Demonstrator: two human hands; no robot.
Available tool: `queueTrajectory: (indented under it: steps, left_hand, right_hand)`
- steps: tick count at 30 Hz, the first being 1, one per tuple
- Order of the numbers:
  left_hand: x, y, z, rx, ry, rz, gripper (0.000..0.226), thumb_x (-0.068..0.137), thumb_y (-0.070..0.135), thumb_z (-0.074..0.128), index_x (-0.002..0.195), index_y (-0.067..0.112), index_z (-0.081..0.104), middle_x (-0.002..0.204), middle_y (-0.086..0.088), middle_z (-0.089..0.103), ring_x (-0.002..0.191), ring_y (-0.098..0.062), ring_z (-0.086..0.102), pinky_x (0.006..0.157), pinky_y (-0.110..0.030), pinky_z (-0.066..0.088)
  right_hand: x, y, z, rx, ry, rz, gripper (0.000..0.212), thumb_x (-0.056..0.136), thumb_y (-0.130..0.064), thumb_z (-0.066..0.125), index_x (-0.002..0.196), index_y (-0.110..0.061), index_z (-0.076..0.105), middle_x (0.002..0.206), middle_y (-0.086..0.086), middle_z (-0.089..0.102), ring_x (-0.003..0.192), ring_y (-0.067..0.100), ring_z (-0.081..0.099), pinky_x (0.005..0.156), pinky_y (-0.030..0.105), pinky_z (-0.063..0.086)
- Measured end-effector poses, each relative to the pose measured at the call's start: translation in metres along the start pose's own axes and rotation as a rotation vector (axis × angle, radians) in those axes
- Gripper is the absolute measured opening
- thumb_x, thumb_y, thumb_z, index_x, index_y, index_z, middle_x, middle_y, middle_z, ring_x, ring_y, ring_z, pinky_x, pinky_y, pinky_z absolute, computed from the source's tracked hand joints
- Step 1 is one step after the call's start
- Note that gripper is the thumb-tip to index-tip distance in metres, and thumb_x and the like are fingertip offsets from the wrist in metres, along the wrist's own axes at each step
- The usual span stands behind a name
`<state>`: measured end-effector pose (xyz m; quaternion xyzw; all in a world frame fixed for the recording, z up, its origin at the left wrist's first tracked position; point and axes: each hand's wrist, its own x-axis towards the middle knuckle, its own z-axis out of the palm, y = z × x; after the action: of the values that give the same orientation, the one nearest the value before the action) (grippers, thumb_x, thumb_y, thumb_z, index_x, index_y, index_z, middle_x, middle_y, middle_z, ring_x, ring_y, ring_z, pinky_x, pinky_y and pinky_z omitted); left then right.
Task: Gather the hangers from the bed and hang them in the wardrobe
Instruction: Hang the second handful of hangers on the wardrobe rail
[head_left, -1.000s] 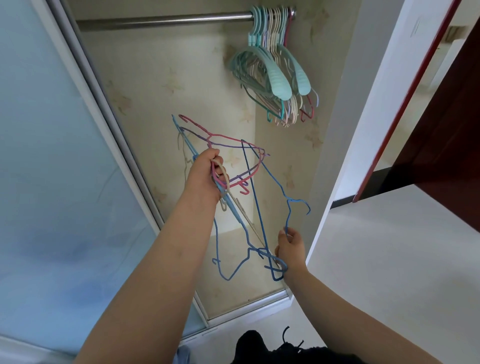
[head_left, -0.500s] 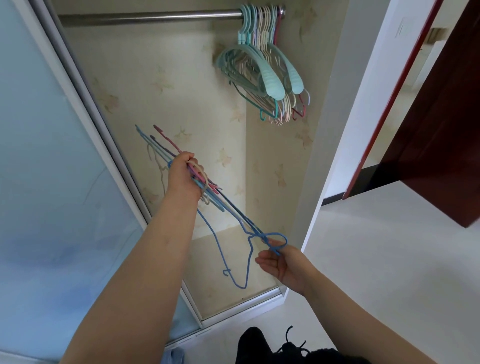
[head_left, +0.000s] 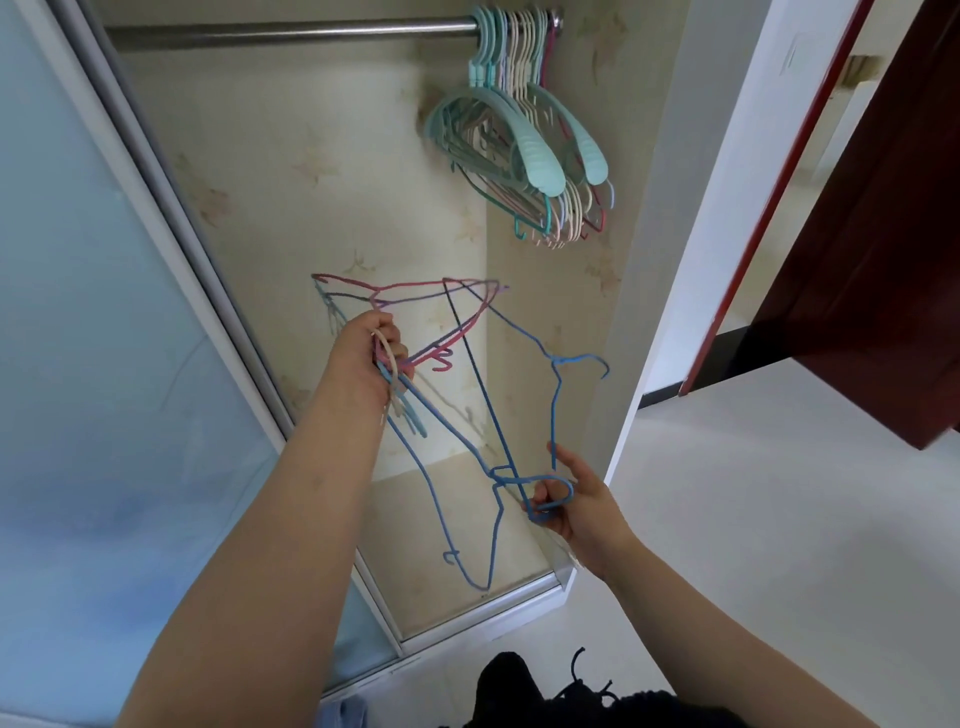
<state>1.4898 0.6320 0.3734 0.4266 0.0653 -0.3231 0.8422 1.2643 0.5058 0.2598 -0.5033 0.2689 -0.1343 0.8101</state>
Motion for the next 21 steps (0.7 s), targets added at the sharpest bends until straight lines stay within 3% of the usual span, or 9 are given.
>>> queueTrajectory:
  steps: [3,7,11,14,21]
  left_hand:
    - [-0.001,0.001,0.000,-0.013,-0.104,-0.087,0.028,0.090,0.013,0.047,0.064,0.018,0.039,0.045,0.008,0.039,0.033,-0.006,0.027,0.034,-0.015,0.020]
    - [-0.010,0.005,0.005,0.090,-0.254,-0.120,0.015,0.088,0.018,0.051,0.074,0.015,0.048,0.047,0.010,0.041,0.037,-0.004,0.031,0.037,-0.016,0.024]
    - [-0.014,0.004,0.011,0.082,-0.245,-0.090,0.018,0.089,0.016,0.049,0.073,0.011,0.051,0.045,0.009,0.042,0.036,-0.004,0.036,0.037,-0.015,0.028]
    - [-0.013,-0.003,0.001,0.110,-0.238,-0.072,0.018,0.088,0.016,0.050,0.071,0.015,0.047,0.046,0.009,0.040,0.041,-0.004,0.038,0.043,-0.015,0.027]
    - [-0.018,-0.010,-0.021,0.105,-0.288,-0.171,0.018,0.085,0.016,0.057,0.068,0.013,0.051,0.054,0.002,0.046,0.056,-0.013,0.051,0.066,-0.028,0.052]
  right_hand:
    - [0.001,-0.001,0.005,-0.166,0.000,-0.056,0.040,0.097,0.005,0.041,0.128,-0.018,0.048,0.066,0.011,0.050,0.054,0.023,0.058,0.057,0.034,0.056]
    - [0.003,0.002,0.011,-0.225,0.099,-0.127,0.026,0.102,-0.005,0.036,0.122,-0.016,0.049,0.064,0.010,0.047,0.047,0.023,0.054,0.051,0.032,0.052]
    - [0.010,0.004,0.013,-0.171,0.212,-0.082,0.023,0.103,-0.010,0.032,0.114,-0.011,0.052,0.067,0.009,0.043,0.049,0.023,0.047,0.050,0.031,0.049]
    - [0.009,0.002,0.009,-0.206,0.279,-0.115,0.025,0.103,-0.011,0.031,0.111,-0.012,0.054,0.067,0.008,0.042,0.041,0.016,0.041,0.038,0.022,0.042]
    - [0.003,-0.005,-0.007,-0.287,0.348,-0.231,0.020,0.103,-0.017,0.036,0.108,-0.013,0.055,0.068,0.006,0.044,0.040,0.012,0.039,0.037,0.022,0.040]
